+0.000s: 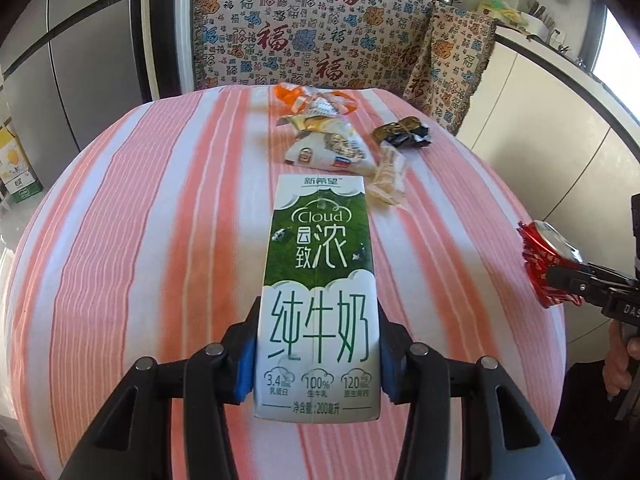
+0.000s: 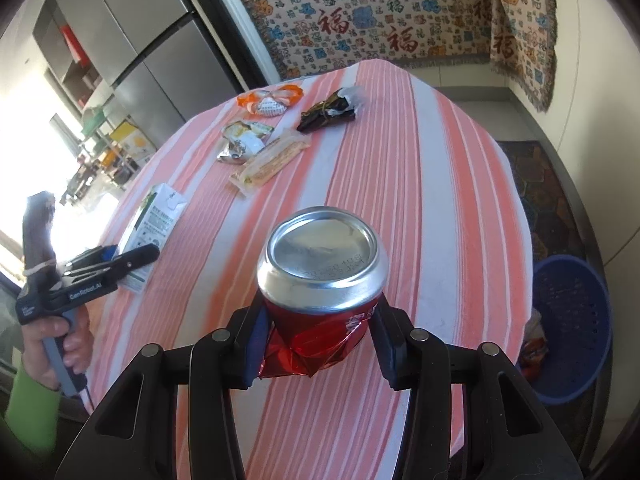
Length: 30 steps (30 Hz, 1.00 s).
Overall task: Collect trash
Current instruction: 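Close the right tool on the red can while the left holds the carton, then carry the milk carton and red can in both tools over the wastebasket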
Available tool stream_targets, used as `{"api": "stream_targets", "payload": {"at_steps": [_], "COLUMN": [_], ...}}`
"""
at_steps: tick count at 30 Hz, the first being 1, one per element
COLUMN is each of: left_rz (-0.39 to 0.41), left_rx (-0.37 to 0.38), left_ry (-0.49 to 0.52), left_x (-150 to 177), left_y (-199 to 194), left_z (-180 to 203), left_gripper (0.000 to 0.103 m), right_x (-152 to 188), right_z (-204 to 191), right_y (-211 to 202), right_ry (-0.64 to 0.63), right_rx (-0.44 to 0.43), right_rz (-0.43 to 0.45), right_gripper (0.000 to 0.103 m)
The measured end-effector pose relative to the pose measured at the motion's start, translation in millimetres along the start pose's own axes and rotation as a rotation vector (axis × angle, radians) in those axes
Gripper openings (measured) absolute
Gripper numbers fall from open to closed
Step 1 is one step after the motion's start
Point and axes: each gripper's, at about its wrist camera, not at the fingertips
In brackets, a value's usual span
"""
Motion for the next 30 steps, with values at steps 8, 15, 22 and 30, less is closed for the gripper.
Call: {"api": "stream_targets", "payload": {"at_steps": [8,15,22,30], "left_rz": [0.027,-0.011,-0.083,-0.189], "left_rx": [0.154,0.318,0.424,0.438], "left_ry": [0.101,0.193,0.278,0.258], "left_x": [-12,-22,-22,-20], "left_y": [-3,20,61,142], "left_z": [94,192,290,340], "left_gripper": [0.048,0.048,0.048,0.048], "right_x": [-4,0,13,44], "right_z": [60,144,219,291], "right_y": [-44,-92,-112,-103], "right_ry": [0.068,0.143,0.221,0.341], "right_rx": [0.079,0.204,0.288,0.299], "right_rz": [0.061,0.081,0.055,0.015], "right_gripper": [0.047,0.047,0.047,0.047]}}
Point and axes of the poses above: each gripper's, at about its wrist camera, not at the fingertips, and y roughly the way its jaws point, z to its right, x to its underside, and after that the axes turned 2 degrees about -y, right-handed
